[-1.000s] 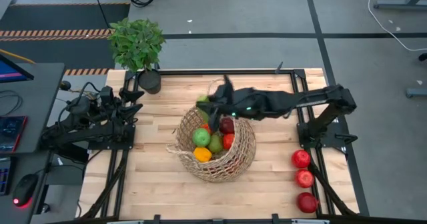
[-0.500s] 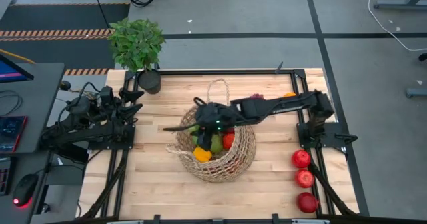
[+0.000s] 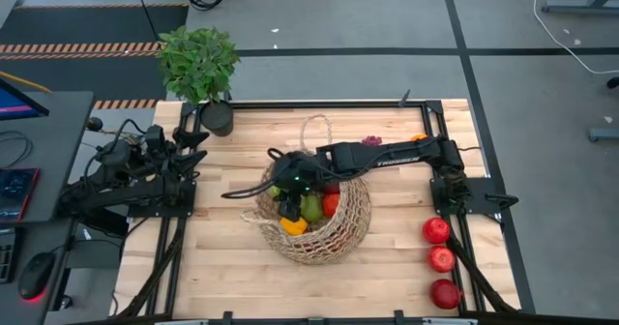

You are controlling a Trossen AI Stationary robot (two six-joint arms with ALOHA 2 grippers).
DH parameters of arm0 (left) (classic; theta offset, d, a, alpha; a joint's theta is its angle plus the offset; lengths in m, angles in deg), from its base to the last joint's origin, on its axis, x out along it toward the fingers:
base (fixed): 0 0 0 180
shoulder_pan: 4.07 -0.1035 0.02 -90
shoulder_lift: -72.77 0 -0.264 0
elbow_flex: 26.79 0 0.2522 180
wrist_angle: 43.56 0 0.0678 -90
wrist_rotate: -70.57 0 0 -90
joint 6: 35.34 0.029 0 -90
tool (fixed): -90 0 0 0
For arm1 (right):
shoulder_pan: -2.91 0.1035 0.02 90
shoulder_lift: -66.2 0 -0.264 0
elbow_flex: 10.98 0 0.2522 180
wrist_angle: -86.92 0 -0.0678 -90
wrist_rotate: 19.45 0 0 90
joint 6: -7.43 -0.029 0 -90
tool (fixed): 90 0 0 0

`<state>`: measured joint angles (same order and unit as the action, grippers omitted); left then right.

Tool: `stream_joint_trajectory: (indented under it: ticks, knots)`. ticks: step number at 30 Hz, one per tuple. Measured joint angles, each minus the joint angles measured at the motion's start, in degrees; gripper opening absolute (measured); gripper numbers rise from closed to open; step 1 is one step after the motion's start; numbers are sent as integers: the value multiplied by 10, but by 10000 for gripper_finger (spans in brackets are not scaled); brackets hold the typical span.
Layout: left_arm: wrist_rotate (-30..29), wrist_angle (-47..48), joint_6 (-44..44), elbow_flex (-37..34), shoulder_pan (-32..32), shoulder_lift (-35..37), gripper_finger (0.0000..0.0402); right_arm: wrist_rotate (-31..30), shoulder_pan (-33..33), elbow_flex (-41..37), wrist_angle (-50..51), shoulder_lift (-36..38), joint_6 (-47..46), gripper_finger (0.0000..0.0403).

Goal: Build produce basket
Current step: Put the green cucumber into the brown basket, then put the bottom red apple into the brown basket

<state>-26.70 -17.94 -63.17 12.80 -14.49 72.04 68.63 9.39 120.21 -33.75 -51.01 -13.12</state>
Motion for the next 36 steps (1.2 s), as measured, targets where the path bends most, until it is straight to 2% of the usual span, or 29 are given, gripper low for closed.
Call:
stream_joint_trajectory:
  ticks: [7,14,21,25,28,33,36]
  knots:
    - [0,0,0,0,0,0,390,0,-1,-2,18,2,0,201]
    - [0,0,0,0,0,0,390,32,-1,-2,20,10,-3,266]
    - [0,0,0,0,0,0,390,47,-4,-2,50,85,-9,313]
    - [0,0,0,0,0,0,390,45,12,-2,110,136,0,313]
    - [0,0,0,0,0,0,390,46,42,-1,195,170,-3,309]
    - [0,0,0,0,0,0,390,46,124,-1,366,200,-37,305]
    - [0,0,0,0,0,0,390,44,184,-2,418,203,-79,305]
